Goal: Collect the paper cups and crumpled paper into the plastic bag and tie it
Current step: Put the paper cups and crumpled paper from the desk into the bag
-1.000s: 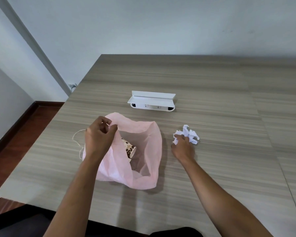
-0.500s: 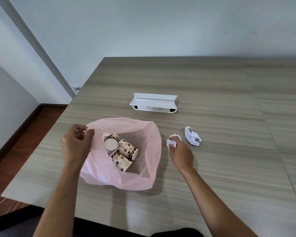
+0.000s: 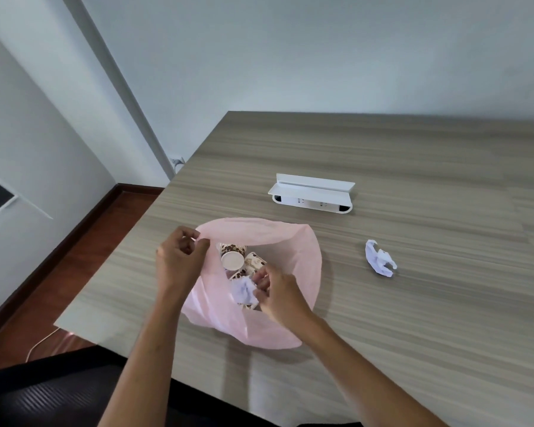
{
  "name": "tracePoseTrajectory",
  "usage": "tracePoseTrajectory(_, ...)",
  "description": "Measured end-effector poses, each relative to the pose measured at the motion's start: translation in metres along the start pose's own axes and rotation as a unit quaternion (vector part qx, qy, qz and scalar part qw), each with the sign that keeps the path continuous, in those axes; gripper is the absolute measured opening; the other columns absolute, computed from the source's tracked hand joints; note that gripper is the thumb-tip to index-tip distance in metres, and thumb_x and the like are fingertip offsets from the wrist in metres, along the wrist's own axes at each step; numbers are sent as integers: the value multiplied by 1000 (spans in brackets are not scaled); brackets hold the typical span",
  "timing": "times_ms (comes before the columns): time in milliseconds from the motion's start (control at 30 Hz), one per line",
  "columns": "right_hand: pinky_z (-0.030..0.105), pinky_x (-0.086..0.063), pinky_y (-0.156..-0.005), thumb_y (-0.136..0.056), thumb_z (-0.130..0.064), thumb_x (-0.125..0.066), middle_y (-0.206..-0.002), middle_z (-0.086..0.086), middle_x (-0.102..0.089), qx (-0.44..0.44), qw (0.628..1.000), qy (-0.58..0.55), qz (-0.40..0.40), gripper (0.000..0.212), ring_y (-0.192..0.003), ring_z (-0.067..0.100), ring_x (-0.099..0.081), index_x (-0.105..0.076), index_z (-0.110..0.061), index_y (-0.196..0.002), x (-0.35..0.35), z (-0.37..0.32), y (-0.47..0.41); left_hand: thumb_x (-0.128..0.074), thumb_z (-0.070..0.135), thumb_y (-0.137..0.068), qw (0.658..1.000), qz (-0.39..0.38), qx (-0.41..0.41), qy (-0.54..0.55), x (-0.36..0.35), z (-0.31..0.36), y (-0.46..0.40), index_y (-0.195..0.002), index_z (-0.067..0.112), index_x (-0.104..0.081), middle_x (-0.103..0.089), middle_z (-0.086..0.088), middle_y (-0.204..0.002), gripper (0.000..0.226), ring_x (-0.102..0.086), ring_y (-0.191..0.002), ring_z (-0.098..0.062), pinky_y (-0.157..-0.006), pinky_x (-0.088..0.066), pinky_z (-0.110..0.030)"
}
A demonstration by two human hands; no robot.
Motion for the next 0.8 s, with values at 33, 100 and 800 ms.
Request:
tracePoseTrajectory(33, 23, -51, -74, -83, 3, -66, -75, -13, -59, 17, 1000, -22, -6, 19, -69, 3, -60, -62, -5, -100, -7, -6, -6, -68, 12, -80, 1000, -5, 0, 1, -1, -1, 1, -72, 22, -59, -55, -3, -56, 15, -45, -48, -15, -55, -50, -38)
tracePoseTrajectory(100, 13, -50, -76, -84, 9, -58, -89, -9, -67, 34, 998, -46, -36, 24, -79, 3, -65, -66, -2, -104, -19, -16, -16, -67, 12, -80, 1000, -11, 2, 2, -2, -3, 2, -73, 20, -59, -56, -4, -57, 13, -47, -50, -19, -57, -53, -43)
tracePoseTrajectory(800, 50, -25, -113, -78, -16, -62, -152, 9, -32, -232, 912, 233, 243, 63, -137, 39, -26, -47, -27, -139, 164, 204, -7, -68, 9, -80, 997, -70, -23, 27, -61, 9, 2, -76, 19, -61, -50, 11, -49, 13, -41, -48, -15, -55, -43, -34)
Point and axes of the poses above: each hand's wrist, its own y-axis away from the middle knuckle, its own x-axis out of the back of the hand, z = x × y, the point moved 10 cm from there along -y, towards the middle knuckle
